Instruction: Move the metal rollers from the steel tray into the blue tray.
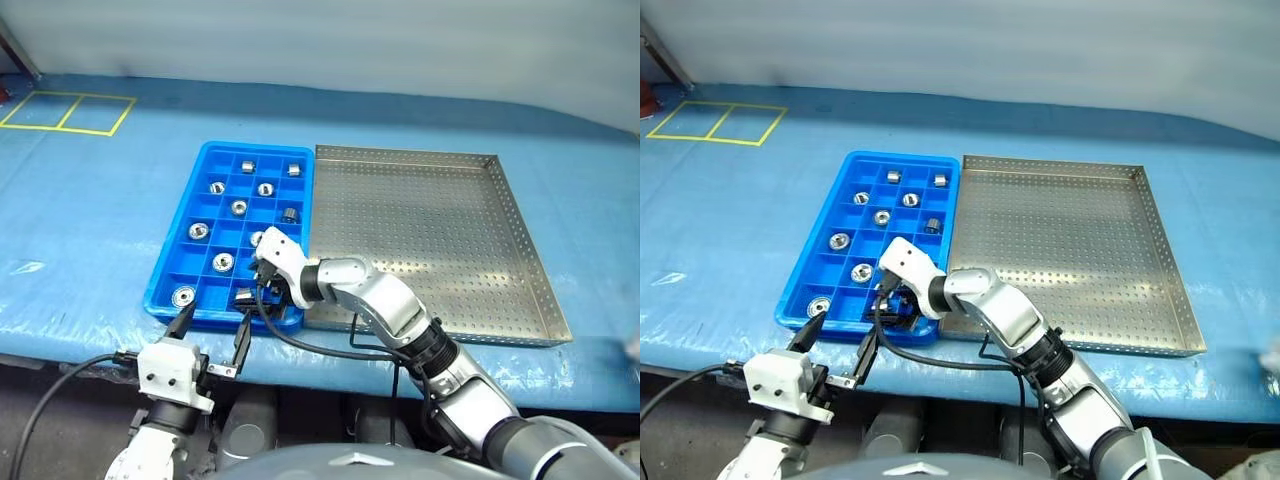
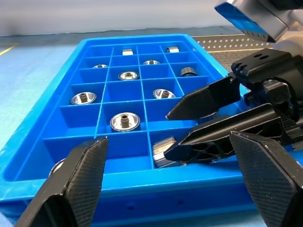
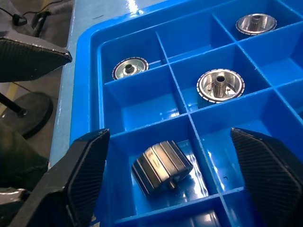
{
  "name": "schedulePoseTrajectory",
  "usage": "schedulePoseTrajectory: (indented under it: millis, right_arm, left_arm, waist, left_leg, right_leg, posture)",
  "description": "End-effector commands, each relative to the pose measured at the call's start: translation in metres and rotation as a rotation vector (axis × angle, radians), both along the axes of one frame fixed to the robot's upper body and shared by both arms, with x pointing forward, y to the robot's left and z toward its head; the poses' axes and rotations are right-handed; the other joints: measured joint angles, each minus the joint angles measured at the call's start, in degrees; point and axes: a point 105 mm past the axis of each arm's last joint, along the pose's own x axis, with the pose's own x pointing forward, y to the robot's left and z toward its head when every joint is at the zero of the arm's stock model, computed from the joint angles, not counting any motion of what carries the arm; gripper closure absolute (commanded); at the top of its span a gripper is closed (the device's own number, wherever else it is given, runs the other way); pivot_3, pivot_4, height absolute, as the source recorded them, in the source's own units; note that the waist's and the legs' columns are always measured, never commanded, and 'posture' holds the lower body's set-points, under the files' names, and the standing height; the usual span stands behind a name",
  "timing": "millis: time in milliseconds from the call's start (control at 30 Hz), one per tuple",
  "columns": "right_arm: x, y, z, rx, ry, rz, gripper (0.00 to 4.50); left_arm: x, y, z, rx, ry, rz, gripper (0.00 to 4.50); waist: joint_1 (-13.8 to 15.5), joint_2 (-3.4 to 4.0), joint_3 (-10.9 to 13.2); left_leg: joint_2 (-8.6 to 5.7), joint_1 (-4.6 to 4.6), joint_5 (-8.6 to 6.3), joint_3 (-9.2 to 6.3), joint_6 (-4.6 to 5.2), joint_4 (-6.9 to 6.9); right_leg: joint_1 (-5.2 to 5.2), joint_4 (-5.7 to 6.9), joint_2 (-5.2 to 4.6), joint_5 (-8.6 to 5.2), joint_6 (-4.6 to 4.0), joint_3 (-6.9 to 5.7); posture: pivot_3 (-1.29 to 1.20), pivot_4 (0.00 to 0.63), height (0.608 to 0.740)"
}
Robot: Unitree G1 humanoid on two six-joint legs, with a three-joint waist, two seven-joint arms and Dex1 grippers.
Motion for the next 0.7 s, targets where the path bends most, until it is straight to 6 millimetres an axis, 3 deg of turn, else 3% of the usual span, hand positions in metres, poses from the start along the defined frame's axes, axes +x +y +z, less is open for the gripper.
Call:
schedulePoseTrajectory:
  millis: [33,167,300,400,533,700]
  right_arm:
    - [0.001,-0.003,0.010,0.042,-0.001,-0.022,0.04]
    - [0.009,-0.018,0.042,0.162,-0.084,-0.070,0.04]
    - [0.009,-0.043,0.052,0.184,-0.147,-0.107,0.04]
    - [0.005,-0.061,0.050,0.173,-0.155,-0.140,0.04]
    - [0.002,-0.091,0.032,0.108,-0.135,-0.246,0.04]
    - [-0.001,-0.111,0.022,0.082,-0.111,-0.350,0.04]
  left_arm:
    - [0.003,-0.006,0.008,-0.011,-0.022,-0.058,0.00]
    - [0.009,-0.009,0.010,-0.017,-0.013,-0.147,0.00]
    - [0.021,-0.003,0.013,0.017,-0.029,-0.183,0.00]
    - [0.028,-0.001,0.017,0.034,-0.041,-0.210,0.00]
    - [0.040,-0.001,0.019,0.053,-0.045,-0.265,0.00]
    - [0.048,-0.010,0.019,0.044,-0.041,-0.333,0.00]
  waist:
    - [-0.02,0.00,0.00]
    - [-0.80,0.02,0.03]
    - [-2.39,0.02,0.02]
    - [-3.91,0.01,0.02]
    - [-6.06,0.02,0.01]
    - [-8.81,0.01,0.01]
  left_leg:
    - [0.00,0.00,0.00,-0.01,0.00,0.01]
    - [0.01,-0.02,0.00,0.00,-0.01,0.08]
    - [0.02,-0.02,0.00,0.04,0.00,0.06]
    - [0.03,0.00,0.01,0.03,0.00,0.02]
    - [0.04,0.03,0.01,0.03,0.00,0.02]
    - [0.04,0.08,0.01,0.06,0.00,0.17]
  right_leg:
    - [0.00,0.00,0.00,0.00,0.00,-0.01]
    - [-0.02,0.03,0.02,0.00,0.00,0.00]
    - [-0.01,0.04,0.01,0.01,0.01,0.00]
    - [0.00,0.08,0.03,0.01,0.00,0.00]
    - [0.00,0.17,0.05,0.01,-0.01,0.01]
    - [0.10,0.26,0.06,0.04,0.05,0.06]
  posture:
    - [0.29,0.150,0.740]
    - [0.20,0.150,0.740]
    - [0.13,0.150,0.740]
    - [0.08,0.150,0.740]
    - [0.02,0.150,0.740]
    - [-0.04,0.150,0.740]
